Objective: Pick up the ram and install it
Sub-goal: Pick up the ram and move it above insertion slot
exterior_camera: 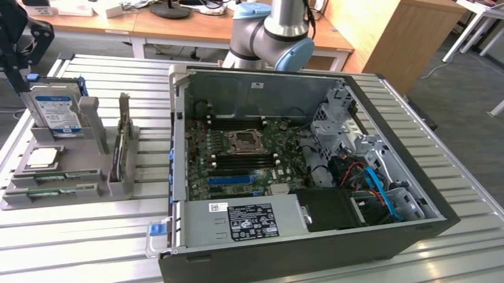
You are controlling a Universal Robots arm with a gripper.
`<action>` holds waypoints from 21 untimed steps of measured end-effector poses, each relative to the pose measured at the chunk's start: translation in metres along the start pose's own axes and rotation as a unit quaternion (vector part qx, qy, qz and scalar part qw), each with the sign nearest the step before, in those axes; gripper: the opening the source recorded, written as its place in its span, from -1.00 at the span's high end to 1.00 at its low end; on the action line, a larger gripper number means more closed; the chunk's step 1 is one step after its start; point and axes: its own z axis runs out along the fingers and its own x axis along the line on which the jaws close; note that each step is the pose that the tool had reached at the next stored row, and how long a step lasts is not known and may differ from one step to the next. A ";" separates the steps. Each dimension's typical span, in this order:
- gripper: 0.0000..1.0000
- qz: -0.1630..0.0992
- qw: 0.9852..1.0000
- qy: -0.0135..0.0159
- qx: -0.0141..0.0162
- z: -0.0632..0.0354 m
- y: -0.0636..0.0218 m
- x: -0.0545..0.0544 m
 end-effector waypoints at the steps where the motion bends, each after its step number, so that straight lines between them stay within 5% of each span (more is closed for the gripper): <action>1: 0.79 -0.009 1.000 0.000 0.000 0.0000 0.0000 0.000; 6: 0.79 -0.055 0.999 0.002 0.000 0.0000 0.0000 0.000; 11: 0.79 -0.100 0.995 0.004 0.000 0.0000 0.0000 0.000; 16: 0.79 -0.145 0.989 0.006 0.000 0.0000 0.0000 0.000; 21: 0.79 -0.190 0.982 0.008 0.000 0.0001 -0.0001 0.000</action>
